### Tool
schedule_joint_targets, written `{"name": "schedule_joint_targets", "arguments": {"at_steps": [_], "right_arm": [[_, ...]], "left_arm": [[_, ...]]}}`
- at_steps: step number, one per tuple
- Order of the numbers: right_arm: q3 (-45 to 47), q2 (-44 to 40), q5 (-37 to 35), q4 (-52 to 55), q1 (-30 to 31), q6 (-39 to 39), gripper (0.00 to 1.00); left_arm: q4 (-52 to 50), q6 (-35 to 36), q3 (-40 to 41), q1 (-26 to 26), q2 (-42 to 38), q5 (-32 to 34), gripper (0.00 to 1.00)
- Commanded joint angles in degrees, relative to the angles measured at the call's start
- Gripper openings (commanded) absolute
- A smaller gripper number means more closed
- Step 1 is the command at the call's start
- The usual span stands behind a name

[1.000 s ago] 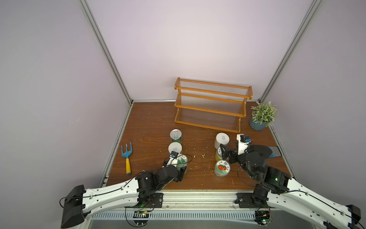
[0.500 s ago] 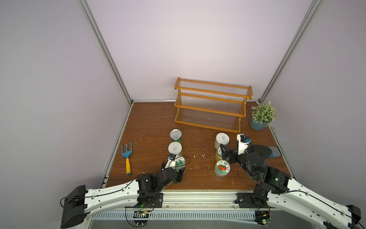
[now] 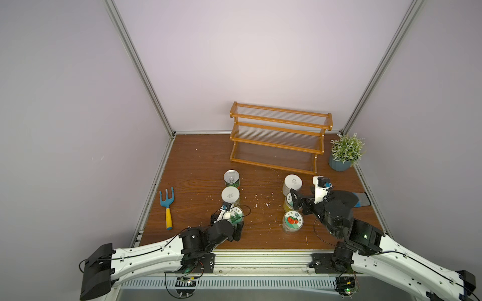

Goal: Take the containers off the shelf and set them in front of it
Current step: Place the container at the center of the board, then reset both arms

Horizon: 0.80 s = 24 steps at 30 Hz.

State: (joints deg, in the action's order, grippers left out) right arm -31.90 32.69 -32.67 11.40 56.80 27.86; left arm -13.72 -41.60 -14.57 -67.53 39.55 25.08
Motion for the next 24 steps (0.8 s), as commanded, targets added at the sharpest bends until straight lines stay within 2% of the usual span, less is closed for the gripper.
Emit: {"name": "schedule_joint_targets", "arguments": {"at_steps": [1, 8, 15, 20, 24], "right_arm": [[-2.46, 0.06, -0.78, -0.76, -0.27, -0.96, 0.99], [-2.88, 1.39, -0.65, -0.76, -0.46, -0.94, 0.99], [-3.56, 3.69, -0.14, -1.23, -1.9, -1.81, 0.99], [-4.31, 5.86, 2.44, -3.3, -5.74, -4.02, 0.99], [-3.8, 7.87, 6.07, -7.0, -11.82, -6.5, 0.99]], "left_arm": [[-2.13, 1.68, -3.7, -0.76, -0.11, -0.15, 1.0], [-4.83, 2.34, -8.39, -1.69, 0.89, 0.55, 0.99], [-5.35, 7.16, -16.55, -1.97, 4.31, 2.88, 1.0], [-5.51, 10.97, -20.35, -1.95, 7.0, 7.05, 1.0], [1.46, 17.46, -21.34, -0.61, 7.17, 11.31, 1.0]]}}
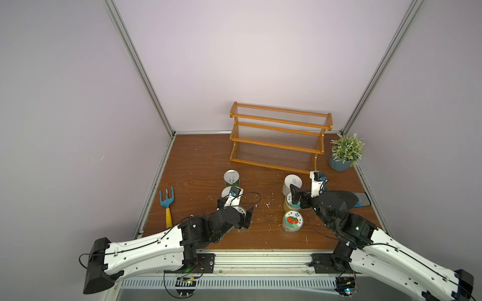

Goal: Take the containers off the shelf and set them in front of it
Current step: Reset both arms

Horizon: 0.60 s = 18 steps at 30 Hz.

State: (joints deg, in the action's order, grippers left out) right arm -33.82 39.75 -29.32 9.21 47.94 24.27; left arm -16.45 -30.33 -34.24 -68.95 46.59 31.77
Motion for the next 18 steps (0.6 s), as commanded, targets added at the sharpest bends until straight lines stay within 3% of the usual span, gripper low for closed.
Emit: {"name": "schedule_joint_targets", "arguments": {"at_steps": [1, 6, 10, 14, 18], "right_arm": [[-1.65, 1.37, 4.24, -6.07, -5.19, -3.47, 0.99], [-1.41, 4.19, 11.35, -10.53, -16.3, -5.98, 0.99], [-1.33, 7.21, 16.93, -13.17, -23.85, -6.69, 0.99], [-0.32, 8.99, 19.05, -14.93, -27.44, -8.89, 0.99], [1.4, 10.81, 16.03, -19.04, -30.19, -12.37, 0.99]], "left_arm": [[6.12, 8.56, -2.32, 3.12, 0.76, 3.45, 1.0], [14.8, 19.01, -5.99, 16.22, 5.54, -2.44, 1.0], [21.97, 21.7, -8.59, 28.47, 11.29, -12.66, 1.0], [25.79, 24.01, -11.1, 34.3, 17.43, -14.64, 1.0], [31.45, 24.48, -9.8, 41.4, 20.99, -17.78, 1.0]]}}
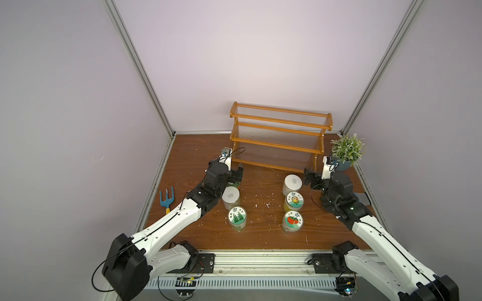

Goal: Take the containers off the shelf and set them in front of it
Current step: Reset both arms

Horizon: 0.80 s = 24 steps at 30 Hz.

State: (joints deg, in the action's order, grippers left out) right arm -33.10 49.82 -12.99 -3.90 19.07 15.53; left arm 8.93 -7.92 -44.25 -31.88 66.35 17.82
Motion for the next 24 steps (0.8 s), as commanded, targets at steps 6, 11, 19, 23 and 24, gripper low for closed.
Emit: {"name": "schedule_joint_targets", "arguments": {"at_steps": [6, 11, 19, 23, 24], "right_arm": [[3.29, 7.4, -6.02, -16.26, -5.13, -7.26, 0.99], [10.74, 12.58, -9.79, -30.53, -7.31, -10.18, 0.99], [17.5, 19.23, -12.7, -44.46, -8.6, -15.55, 0.99], [19.65, 22.31, -12.14, -49.93, -9.27, -16.23, 0.99], [20.35, 22.95, -11.78, -51.83, -9.36, -16.36, 0.99]], "left_arm": [[16.78, 2.63, 5.95, 12.38, 3.86, -3.01, 1.0], [22.74, 7.53, 7.73, 13.8, 6.66, 1.68, 1.0], [35.75, 7.64, 18.31, 21.28, 6.51, -0.9, 1.0], [42.78, 6.99, 22.0, 25.55, 7.92, -4.03, 1.0], [44.67, 6.96, 22.46, 26.27, 8.83, -4.79, 1.0]]}}
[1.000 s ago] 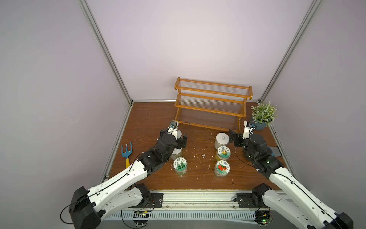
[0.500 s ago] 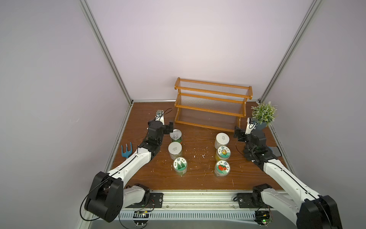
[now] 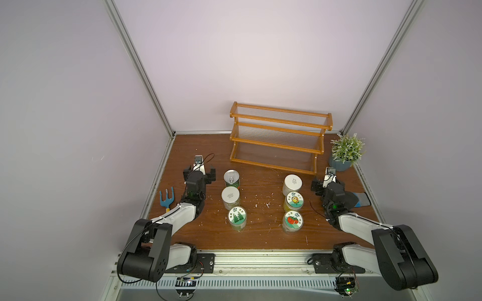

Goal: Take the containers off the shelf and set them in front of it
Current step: Reset both arms

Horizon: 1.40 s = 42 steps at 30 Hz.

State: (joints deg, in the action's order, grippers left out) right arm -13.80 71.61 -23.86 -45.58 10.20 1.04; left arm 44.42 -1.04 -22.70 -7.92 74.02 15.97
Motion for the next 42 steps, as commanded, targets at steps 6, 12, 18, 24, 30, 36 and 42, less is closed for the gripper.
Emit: {"name": "schedule_joint_targets", "arguments": {"at_steps": [6, 12, 18, 24, 30, 36, 42], "right_arm": [[2.7, 3.17, 0.96, -17.32, -0.65, -3.51, 0.99], [2.08, 5.54, 1.95, -20.34, -0.7, -4.99, 0.99], [6.15, 7.82, 5.27, -29.97, -1.23, -4.36, 0.99], [8.08, 18.1, 5.08, -45.28, -1.23, -4.74, 0.99], [6.23, 16.22, 3.23, -38.61, -1.14, -4.02, 0.99], [5.02, 16.26, 0.5, -36.46, -0.97, -3.07, 0.99], [4.49, 16.19, 0.3, -35.19, -0.97, -2.97, 0.99]], "left_arm": [[7.4, 0.63, -0.7, 3.53, 5.78, -2.73, 1.0], [8.05, -0.62, 1.97, 3.97, 6.6, -3.08, 1.0], [20.24, -1.52, 6.12, 5.54, 11.99, -3.33, 1.0], [27.61, -2.09, 10.05, 6.43, 13.03, -4.98, 1.0], [34.32, -2.18, 12.49, 6.43, 14.98, -4.71, 1.0], [34.15, -2.24, 12.5, 6.6, 14.95, -4.89, 1.0], [34.15, -2.38, 12.41, 6.69, 15.02, -5.06, 1.0]]}}
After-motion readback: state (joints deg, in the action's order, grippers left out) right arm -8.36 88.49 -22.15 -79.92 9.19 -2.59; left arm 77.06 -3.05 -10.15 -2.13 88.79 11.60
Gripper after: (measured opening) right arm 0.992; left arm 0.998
